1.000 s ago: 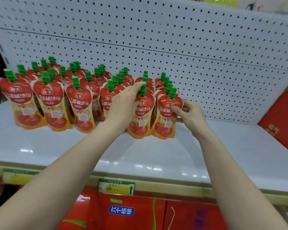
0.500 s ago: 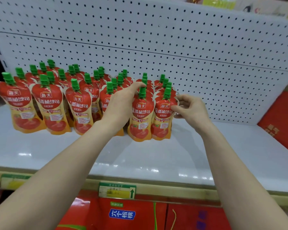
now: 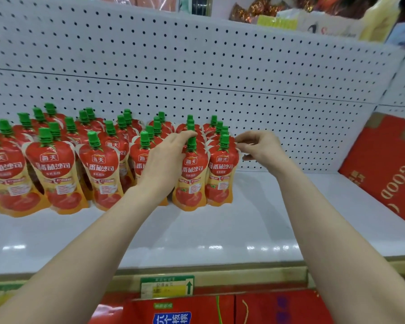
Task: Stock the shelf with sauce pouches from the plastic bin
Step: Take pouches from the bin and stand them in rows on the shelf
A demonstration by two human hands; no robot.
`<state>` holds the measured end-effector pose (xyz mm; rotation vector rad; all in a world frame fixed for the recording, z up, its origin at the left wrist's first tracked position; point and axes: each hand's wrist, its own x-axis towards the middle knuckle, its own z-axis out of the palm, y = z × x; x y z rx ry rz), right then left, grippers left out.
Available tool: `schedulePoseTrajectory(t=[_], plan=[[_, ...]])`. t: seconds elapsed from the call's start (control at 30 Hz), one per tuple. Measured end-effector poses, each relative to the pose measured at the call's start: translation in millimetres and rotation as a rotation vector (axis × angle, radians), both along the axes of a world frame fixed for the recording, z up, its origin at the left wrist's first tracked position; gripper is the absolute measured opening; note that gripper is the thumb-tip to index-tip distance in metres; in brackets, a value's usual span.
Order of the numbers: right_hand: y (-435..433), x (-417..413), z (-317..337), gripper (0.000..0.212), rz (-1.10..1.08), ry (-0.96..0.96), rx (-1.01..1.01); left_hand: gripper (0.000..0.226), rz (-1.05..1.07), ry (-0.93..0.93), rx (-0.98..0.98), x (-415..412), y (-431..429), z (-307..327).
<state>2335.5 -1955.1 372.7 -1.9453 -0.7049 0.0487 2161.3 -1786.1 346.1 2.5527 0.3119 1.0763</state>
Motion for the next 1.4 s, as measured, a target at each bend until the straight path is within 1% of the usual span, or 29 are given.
schedulePoseTrajectory(t=[0.1,0.33,0.4,0.47,0.53,0.63,0.87,0.93,0.97,1.03,1.07,1.13,1.2,1.27,1.33,1.4], plan=[[5.5,5.5,-2.0,0.006,0.000,0.032,-0.027,0.054,-0.004,0.002,0.003,0.8,-2.8,0.7],[2.0,10.8,-9.0,0.009,-0.008,-0.051,-0.021,0.055,0.010,0.016,-0.006,2.3,-3.7,-0.4],[-1.5,7.4,-9.5,0.010,-0.019,-0.115,0.021,0.055,0.010,0.015,-0.018,1.8,-5.3,-1.2],[-6.7,-1.3,-8.6,0.008,-0.056,-0.169,0.128,0.055,0.011,0.014,-0.025,1.4,-6.4,-1.6],[-10.2,-11.6,-11.0,0.013,-0.027,-0.160,0.168,0.055,0.017,0.018,-0.025,1.8,-5.8,-1.9],[-9.4,-22.2,-20.6,0.011,0.096,-0.110,0.042,0.055,0.021,0.019,-0.036,2.5,-6.1,-2.6],[-9.6,-21.8,-24.3,0.011,0.036,-0.174,0.012,0.055,0.006,0.007,-0.048,2.2,-7.0,-5.8],[-9.4,-25.8,-25.9,0.014,-0.011,-0.236,0.004,0.056,0.013,-0.020,-0.015,0.2,-8.6,-5.9],[-9.2,-29.1,-25.5,0.016,-0.060,-0.304,0.013,0.055,0.023,-0.061,0.017,-2.5,-8.8,-5.9],[-6.9,-40.1,-21.4,0.013,-0.150,-0.439,0.094,0.048,0.069,-0.185,0.071,-11.9,-5.0,-6.3],[-3.7,-47.2,-18.8,0.010,-0.159,-0.483,0.138,0.045,0.113,-0.240,0.080,-18.4,-0.9,-7.0],[6.9,-61.8,-14.5,0.008,-0.103,-0.555,0.130,0.046,0.212,-0.279,0.062,-31.3,11.4,-8.7],[21.6,-70.6,-14.9,0.013,-0.033,-0.626,0.018,0.052,0.271,-0.211,0.041,-39.6,24.9,-9.6],[35.5,-73.7,-15.3,0.021,-0.024,-0.671,-0.125,0.061,0.286,-0.087,0.034,-42.1,35.1,-7.5],[44.8,-74.9,-14.6,0.025,-0.047,-0.654,-0.228,0.066,0.291,0.011,0.054,-41.1,41.2,-4.2],[49.8,-76.7,-14.1,0.024,-0.052,-0.609,-0.252,0.063,0.293,0.063,0.131,-40.7,43.9,-0.6]])
